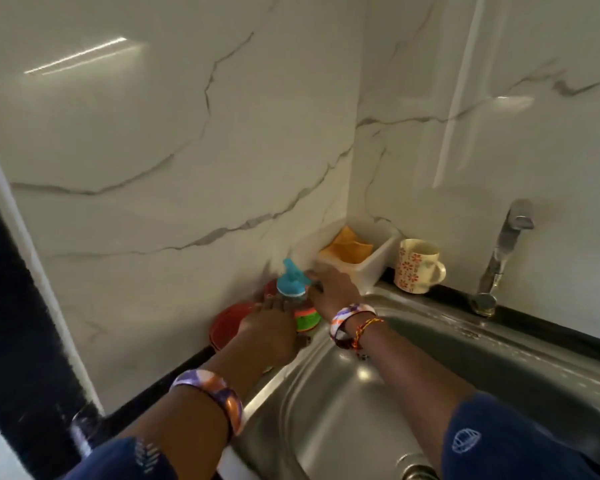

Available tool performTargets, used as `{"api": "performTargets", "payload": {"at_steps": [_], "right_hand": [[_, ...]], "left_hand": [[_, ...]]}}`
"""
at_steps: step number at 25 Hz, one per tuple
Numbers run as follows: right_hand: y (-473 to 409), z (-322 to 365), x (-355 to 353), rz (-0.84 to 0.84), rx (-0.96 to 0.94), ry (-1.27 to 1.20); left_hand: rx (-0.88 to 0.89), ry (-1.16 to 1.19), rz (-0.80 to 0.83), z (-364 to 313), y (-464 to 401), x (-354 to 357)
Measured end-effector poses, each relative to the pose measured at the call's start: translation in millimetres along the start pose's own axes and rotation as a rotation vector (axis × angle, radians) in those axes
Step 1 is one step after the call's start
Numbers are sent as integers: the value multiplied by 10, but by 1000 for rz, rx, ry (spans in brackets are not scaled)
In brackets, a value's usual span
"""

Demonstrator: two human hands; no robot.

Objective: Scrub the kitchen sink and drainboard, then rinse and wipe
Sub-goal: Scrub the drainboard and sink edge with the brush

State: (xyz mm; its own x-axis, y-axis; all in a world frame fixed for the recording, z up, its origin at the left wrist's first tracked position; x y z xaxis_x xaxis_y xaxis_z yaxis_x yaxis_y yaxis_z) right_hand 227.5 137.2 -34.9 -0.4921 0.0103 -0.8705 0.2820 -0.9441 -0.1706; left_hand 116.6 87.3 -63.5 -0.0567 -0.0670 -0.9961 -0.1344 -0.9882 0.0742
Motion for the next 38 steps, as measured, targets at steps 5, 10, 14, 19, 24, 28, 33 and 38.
{"api": "performTargets", "payload": {"at_steps": [5, 10, 14, 19, 24, 28, 33, 38], "right_hand": [[-264, -184, 200, 35, -17, 194], [-283, -131, 214, 134, -158, 57], [-295, -269, 166, 80, -32, 203], [-127, 82, 186, 57, -81, 166], [672, -181, -418, -179, 99, -103], [1795, -591, -974, -230, 307, -168], [3228, -1018, -1474, -463, 735, -118], [4219, -1204, -1540, -460, 1177, 212]], "left_hand": [[7, -104, 50, -51, -200, 50], [26, -181, 114, -65, -194, 68], [36, -181, 115, -83, -131, -4], [69, -202, 109, -72, -14, -77], [224, -141, 84, -342, 345, -337], [475, -109, 140, -877, 747, -528], [805, 28, 67, -1901, 1370, -352], [947, 163, -69, -2543, 1849, 136]]}}
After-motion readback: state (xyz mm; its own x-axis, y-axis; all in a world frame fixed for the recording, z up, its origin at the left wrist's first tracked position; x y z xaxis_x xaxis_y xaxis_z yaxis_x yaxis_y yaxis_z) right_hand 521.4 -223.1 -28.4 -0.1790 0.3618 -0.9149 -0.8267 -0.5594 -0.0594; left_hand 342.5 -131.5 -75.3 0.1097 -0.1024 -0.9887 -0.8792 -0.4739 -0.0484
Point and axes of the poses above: each hand's wrist, its own y-axis away from the middle knuckle, its own x-axis out of the palm, z = x × y, the point moved 1 cm from there along -y, towards the middle knuckle, and after that the axes turned 5 degrees about x, right-handed, at the moved point
